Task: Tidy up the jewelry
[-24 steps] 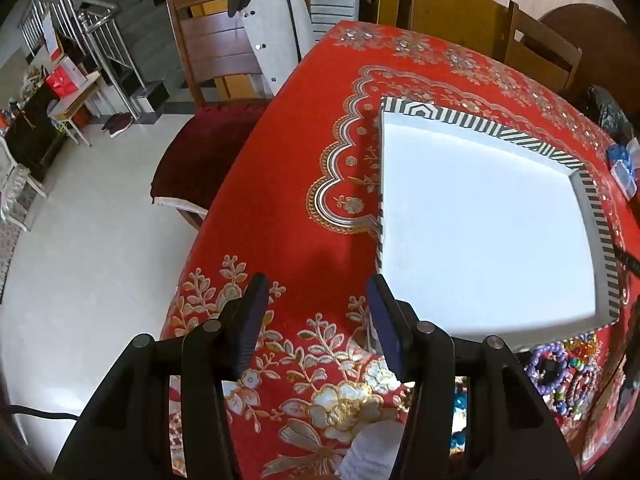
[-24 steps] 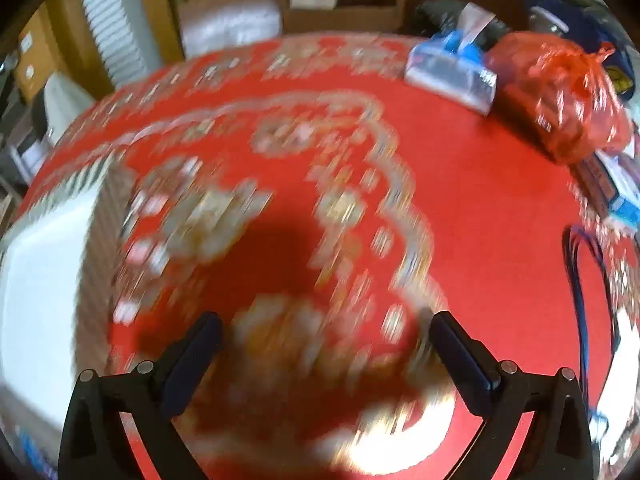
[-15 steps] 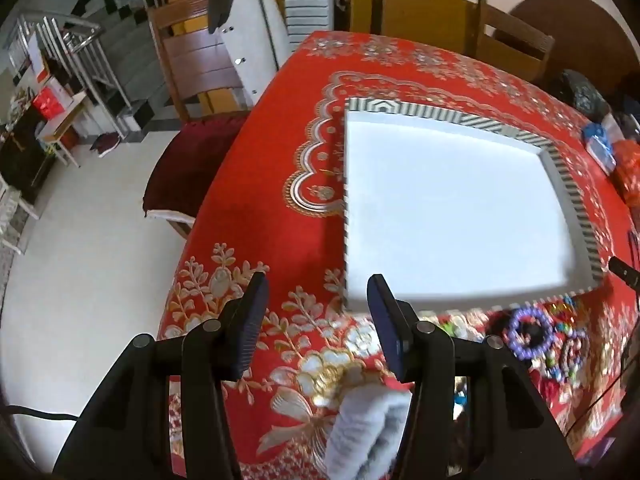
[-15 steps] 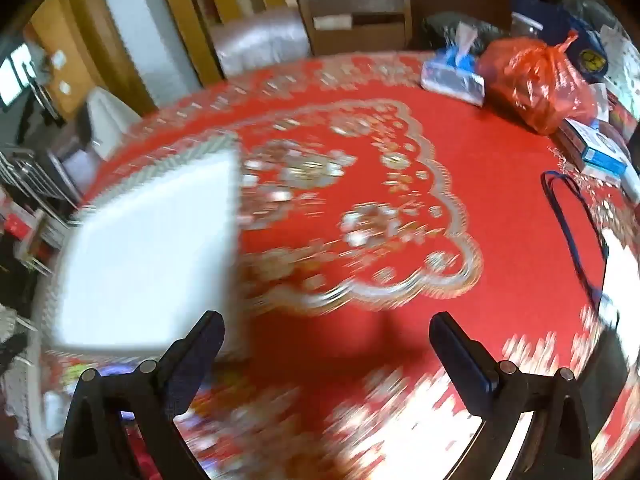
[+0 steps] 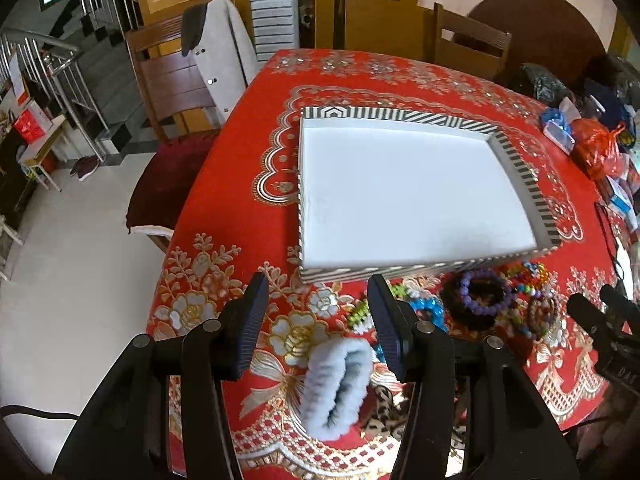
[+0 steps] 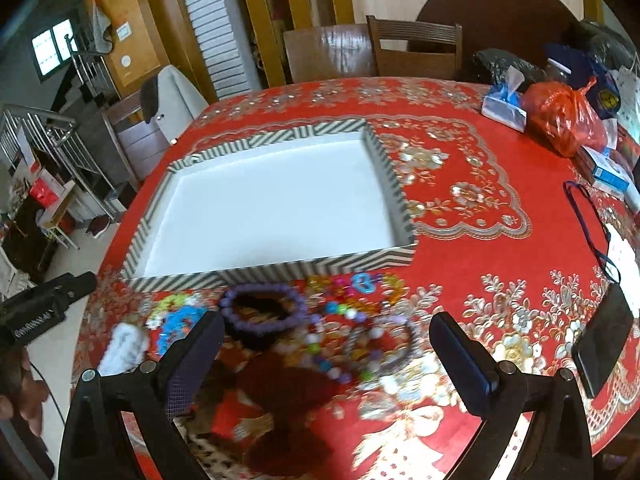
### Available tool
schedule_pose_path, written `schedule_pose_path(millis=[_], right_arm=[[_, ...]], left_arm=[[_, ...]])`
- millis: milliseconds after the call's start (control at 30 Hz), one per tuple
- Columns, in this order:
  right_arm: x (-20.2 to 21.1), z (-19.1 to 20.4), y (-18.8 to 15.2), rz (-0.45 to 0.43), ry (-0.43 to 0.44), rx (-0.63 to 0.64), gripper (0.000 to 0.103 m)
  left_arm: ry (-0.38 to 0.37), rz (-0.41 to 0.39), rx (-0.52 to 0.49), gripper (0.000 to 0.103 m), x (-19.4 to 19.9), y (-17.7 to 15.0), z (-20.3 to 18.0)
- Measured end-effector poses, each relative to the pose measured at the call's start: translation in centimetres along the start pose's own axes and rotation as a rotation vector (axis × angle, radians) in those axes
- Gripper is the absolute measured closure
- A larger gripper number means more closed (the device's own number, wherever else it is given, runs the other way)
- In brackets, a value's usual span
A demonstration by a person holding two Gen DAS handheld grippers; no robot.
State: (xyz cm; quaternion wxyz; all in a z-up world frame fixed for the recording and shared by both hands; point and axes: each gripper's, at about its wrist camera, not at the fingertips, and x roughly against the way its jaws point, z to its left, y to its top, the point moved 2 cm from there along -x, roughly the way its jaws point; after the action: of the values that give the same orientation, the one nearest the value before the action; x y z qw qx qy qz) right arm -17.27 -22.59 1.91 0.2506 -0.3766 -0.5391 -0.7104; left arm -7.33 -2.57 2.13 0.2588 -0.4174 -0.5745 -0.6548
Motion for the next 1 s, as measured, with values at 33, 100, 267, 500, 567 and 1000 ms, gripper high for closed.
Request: schedule_pose_path(millis=[33,100,267,500,567,1000], right_arm=[[0.3,0.5,-0.1,-0.004,-0.007,0.012,0.001],[0.6,1.4,-0.2,-0.010,-0.010,0.026,0.001],[1.0,2.9,-0.7,-0.004,-0.017,0.041,0.001],[1.9,3.5,-0.7,-0.018,-0.019,0.050,0.000],[2.0,3.5,-0.6,-0.020,-0.018,0.047,0.000],[1.6,2.1,-1.1,0.017,-0.037,0.040,0.001]], left_arm=[[-0.006,-0.003,-0.003,0.052,0.2,-0.1,-0.1],[-0.014,-0.006,-0.005,0.052,0.5,-0.4,-0.2],[-0.021,-0.018,-0.012,0.052,1.3,-0.9,-0.3],[-0.022,-0.016,-0.019,0.052,1.7,-1.1,-0.2],[-0.026,-0.018,-0.018,0.052,1.8,-1.2,-0.1],[-0.019,-0.001,-0.016,0.052,1.5,-1.4,-0.1]])
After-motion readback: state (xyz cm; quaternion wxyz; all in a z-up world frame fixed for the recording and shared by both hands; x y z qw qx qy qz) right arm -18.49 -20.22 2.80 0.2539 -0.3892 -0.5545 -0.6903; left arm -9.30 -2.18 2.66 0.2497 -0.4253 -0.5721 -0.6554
